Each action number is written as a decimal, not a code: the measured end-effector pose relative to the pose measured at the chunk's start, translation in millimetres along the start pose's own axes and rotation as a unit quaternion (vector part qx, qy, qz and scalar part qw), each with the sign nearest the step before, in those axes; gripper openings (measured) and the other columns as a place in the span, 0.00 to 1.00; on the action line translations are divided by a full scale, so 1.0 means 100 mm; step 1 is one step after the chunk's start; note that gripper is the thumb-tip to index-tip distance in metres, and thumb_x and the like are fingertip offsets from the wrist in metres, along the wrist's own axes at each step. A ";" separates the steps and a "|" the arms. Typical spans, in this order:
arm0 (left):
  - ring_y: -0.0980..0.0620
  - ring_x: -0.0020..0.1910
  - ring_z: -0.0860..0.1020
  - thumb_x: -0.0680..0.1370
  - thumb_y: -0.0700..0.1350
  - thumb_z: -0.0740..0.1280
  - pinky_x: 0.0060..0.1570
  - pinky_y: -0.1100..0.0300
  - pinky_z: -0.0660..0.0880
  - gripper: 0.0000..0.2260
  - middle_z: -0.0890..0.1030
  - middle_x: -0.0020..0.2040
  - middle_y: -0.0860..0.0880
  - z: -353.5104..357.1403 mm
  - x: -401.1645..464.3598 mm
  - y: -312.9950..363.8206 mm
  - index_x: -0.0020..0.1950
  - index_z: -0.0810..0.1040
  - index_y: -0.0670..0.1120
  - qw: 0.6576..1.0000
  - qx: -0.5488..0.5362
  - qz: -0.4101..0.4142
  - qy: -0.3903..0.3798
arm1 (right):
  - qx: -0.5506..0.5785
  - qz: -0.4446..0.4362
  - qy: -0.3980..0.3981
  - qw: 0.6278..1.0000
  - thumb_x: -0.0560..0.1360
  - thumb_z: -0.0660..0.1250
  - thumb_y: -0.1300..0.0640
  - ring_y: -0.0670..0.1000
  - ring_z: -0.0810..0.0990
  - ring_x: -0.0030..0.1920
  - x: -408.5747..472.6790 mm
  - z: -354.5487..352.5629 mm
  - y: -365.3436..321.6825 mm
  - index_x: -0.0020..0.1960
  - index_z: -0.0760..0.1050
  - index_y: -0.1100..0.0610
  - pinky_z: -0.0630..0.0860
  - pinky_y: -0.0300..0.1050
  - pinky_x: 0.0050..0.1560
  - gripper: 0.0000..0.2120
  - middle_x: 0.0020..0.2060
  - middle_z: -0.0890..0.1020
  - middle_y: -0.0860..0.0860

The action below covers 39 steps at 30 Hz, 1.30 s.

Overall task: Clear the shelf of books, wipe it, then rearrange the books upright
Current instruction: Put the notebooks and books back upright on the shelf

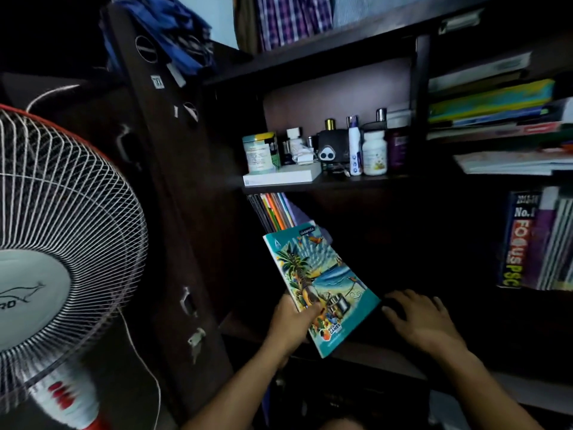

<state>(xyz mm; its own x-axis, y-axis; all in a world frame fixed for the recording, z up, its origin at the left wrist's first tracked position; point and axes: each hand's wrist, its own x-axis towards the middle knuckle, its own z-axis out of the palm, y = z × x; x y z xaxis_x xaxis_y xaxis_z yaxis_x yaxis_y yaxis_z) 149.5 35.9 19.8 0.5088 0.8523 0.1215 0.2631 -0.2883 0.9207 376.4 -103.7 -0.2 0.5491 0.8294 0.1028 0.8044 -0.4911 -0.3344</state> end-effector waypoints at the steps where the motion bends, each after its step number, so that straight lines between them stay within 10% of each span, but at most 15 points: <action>1: 0.53 0.52 0.83 0.77 0.46 0.74 0.45 0.64 0.77 0.09 0.84 0.51 0.54 -0.01 0.01 -0.01 0.55 0.77 0.51 1.000 0.000 -0.004 0.021 | -0.004 -0.002 -0.005 1.000 0.82 0.51 0.36 0.49 0.65 0.75 0.00 0.00 0.00 0.74 0.64 0.40 0.52 0.56 0.78 0.23 0.74 0.68 0.44; 9: 0.43 0.52 0.82 0.75 0.58 0.67 0.48 0.54 0.77 0.23 0.84 0.51 0.43 -0.30 0.21 -0.14 0.60 0.80 0.42 0.963 0.072 0.069 0.249 | -0.030 0.022 0.007 0.999 0.82 0.50 0.36 0.49 0.66 0.73 0.05 0.02 -0.03 0.74 0.64 0.43 0.53 0.55 0.78 0.23 0.72 0.67 0.43; 19: 0.41 0.58 0.80 0.79 0.47 0.71 0.49 0.59 0.72 0.22 0.80 0.57 0.45 -0.28 0.57 -0.38 0.71 0.72 0.45 0.985 0.090 0.031 0.145 | -0.080 -0.005 -0.012 0.997 0.83 0.54 0.49 0.61 0.68 0.69 0.44 0.20 -0.70 0.78 0.56 0.44 0.65 0.59 0.71 0.24 0.72 0.66 0.56; 27: 0.43 0.60 0.79 0.78 0.48 0.72 0.53 0.59 0.73 0.23 0.80 0.60 0.45 -0.28 0.62 -0.51 0.70 0.73 0.45 0.979 0.114 0.043 0.161 | -0.019 -0.138 -0.044 0.989 0.83 0.56 0.51 0.61 0.52 0.79 1.15 0.52 -1.24 0.81 0.45 0.39 0.44 0.75 0.73 0.32 0.81 0.47 0.52; 39: 0.52 0.60 0.79 0.74 0.63 0.69 0.58 0.54 0.78 0.28 0.81 0.59 0.52 -0.28 0.59 -0.55 0.69 0.74 0.50 0.980 0.132 0.068 0.130 | 0.136 0.002 0.086 0.987 0.81 0.60 0.48 0.63 0.75 0.64 1.17 0.50 -1.15 0.78 0.63 0.53 0.72 0.54 0.65 0.26 0.67 0.71 0.59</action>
<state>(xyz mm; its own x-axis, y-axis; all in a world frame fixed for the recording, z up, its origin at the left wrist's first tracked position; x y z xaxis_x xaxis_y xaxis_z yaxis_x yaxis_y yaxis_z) 142.0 114.4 -13.1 0.3373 0.8708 0.3577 0.4286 -0.4804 0.7652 336.8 63.6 3.4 0.6009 0.7588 0.2511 0.7249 -0.3850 -0.5712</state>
